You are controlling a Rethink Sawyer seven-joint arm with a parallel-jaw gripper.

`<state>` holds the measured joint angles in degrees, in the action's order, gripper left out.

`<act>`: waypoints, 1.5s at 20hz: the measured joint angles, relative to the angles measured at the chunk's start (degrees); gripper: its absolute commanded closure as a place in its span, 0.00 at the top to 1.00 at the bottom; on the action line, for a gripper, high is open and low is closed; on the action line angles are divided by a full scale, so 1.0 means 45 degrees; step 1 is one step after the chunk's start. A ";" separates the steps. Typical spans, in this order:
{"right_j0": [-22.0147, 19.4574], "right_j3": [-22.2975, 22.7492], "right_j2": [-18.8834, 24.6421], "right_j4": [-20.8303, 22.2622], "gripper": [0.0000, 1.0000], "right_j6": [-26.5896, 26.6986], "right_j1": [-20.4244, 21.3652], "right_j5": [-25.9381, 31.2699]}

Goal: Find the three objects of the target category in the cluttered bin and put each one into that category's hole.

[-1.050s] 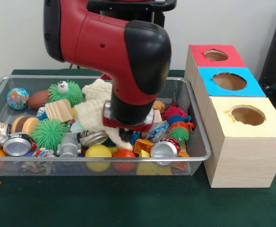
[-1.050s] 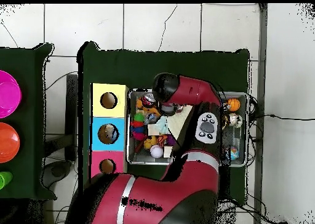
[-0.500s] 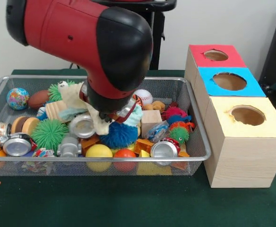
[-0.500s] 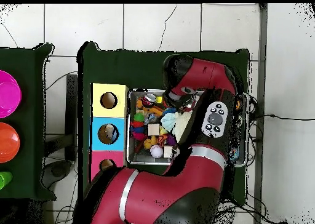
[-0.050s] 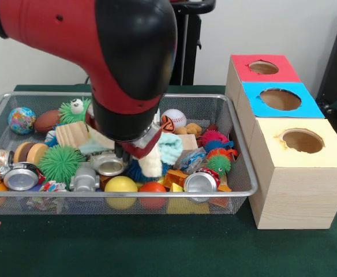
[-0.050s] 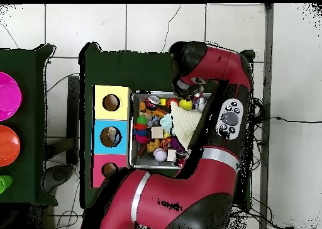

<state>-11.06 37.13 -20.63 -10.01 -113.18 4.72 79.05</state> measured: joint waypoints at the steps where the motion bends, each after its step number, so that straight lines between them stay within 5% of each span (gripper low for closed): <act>1: -0.0099 -0.0291 0.0011 -0.0145 0.00 0.0000 -0.0057 0.0000; 6: -0.0648 -0.1882 0.0198 -0.0823 0.00 0.0000 -0.0564 0.0387; 10: -0.1304 -0.3932 0.0406 -0.2180 0.00 0.0000 -0.1493 0.2262; 14: -0.1733 -0.5337 -0.0382 -0.4105 0.00 0.0000 -0.2468 0.3855; 21: -0.3161 -0.7269 -0.5879 -1.0996 0.00 0.0013 -0.4637 0.5059; 22: -0.3835 -0.7623 -0.8232 -1.3613 0.00 0.0037 -0.5104 0.5059; 28: -0.5398 -0.7988 -1.3971 -1.9553 0.00 0.0423 -0.5543 0.5054; 30: -0.5999 -0.8001 -1.6690 -2.2207 0.00 0.0775 -0.5519 0.5054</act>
<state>-38.05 1.12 -95.74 -109.94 -109.69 -20.12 101.79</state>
